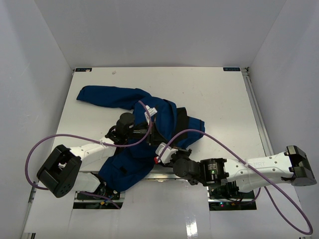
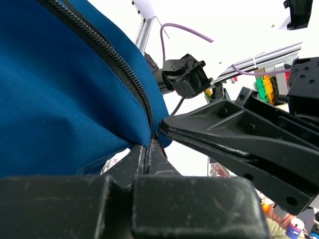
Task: Zip up the jacket
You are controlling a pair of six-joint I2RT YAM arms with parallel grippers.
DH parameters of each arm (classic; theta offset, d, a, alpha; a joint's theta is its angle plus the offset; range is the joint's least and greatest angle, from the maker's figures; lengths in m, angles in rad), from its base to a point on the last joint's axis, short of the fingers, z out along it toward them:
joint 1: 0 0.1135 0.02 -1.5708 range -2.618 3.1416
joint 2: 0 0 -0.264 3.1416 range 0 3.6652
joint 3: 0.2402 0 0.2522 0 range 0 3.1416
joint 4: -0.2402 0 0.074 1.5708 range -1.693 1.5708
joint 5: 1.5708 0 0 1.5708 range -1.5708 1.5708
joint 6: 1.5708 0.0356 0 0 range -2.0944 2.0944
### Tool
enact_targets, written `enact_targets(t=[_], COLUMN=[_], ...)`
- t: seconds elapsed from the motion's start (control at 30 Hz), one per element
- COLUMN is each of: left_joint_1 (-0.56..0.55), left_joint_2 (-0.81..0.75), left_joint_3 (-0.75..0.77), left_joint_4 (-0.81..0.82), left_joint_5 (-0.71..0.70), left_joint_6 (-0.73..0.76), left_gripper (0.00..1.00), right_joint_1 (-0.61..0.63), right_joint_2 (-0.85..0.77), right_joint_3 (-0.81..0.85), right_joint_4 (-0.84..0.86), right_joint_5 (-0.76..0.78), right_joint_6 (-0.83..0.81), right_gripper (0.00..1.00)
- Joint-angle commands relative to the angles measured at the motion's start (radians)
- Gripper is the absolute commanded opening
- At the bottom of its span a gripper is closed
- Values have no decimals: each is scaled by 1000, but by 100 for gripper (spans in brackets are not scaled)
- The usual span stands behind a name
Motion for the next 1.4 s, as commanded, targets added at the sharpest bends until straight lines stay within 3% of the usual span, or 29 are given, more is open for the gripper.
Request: enact_targets(t=[0.0,0.13,0.3,0.57,0.7,0.77,0.87,1.07,1.37], left_joint_1=[-2,-3,-3,-3,-3,-3,-3,-1,-3], left_joint_2=[-14,-13,-11,-11,-10,-9,-2,-6,-7], left_joint_3=[3,3,3,5,5,7,9,8,6], left_joint_4=[25,25,25,22,19,15,12,19,10], left_joint_5=[24,24,24,22,19,19,19,21,19], left_joint_6=[-1,-1,-1,1,-1,4,5,1,5], left_gripper=[0,0,0,0,0,0,0,0,0], right_joint_1=[-1,-2,-1,-6,-82,-179,-295,-426,-540], right_joint_2=[-29,-38,-68,-86,-131,-181,-205,-124,-78], right_joint_3=[20,22,43,99,126,168,221,319,343], right_joint_4=[18,24,14,-71,-71,-76,-116,-254,-295], right_joint_5=[32,-16,-136,-325,-501,-680,-821,-1154,-1224], right_joint_6=[18,12,12,-2,14,54,94,142,212], right_gripper=[8,10,30,45,47,47,50,50,51])
